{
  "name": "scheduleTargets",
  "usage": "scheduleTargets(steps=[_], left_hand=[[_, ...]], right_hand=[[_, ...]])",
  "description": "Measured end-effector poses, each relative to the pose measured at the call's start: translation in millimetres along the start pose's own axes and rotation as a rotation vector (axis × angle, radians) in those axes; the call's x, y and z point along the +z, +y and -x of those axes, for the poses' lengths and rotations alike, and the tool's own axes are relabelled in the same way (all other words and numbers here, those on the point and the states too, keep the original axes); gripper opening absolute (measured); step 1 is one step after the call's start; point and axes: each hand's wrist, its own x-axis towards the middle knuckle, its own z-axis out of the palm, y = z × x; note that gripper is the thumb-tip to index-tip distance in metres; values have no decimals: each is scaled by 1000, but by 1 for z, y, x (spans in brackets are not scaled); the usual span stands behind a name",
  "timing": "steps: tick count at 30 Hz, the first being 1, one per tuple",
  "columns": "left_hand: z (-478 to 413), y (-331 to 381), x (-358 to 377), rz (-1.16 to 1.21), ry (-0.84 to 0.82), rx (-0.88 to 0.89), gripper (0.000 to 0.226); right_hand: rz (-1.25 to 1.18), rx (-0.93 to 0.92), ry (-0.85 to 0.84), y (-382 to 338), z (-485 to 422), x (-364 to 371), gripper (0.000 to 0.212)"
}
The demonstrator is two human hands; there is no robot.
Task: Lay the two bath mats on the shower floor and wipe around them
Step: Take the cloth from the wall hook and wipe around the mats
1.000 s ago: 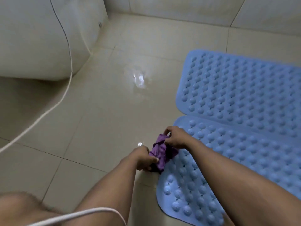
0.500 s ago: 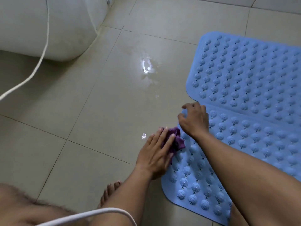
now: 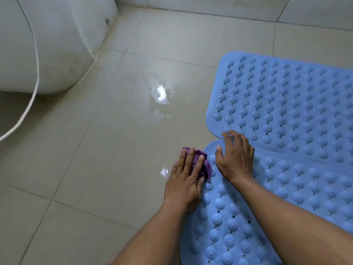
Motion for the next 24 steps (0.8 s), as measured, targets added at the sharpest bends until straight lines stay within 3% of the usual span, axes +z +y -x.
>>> scheduleTargets(steps=[10, 14, 24], left_hand=[[-142, 9, -49, 18, 24, -99, 78], [-195, 5, -65, -19, 13, -91, 65], [-338, 9, -111, -42, 1, -70, 63]], right_hand=[[49, -16, 2, 25, -123, -14, 60], [70, 33, -40, 40, -175, -15, 59], [102, 116, -48, 97, -267, -17, 70]])
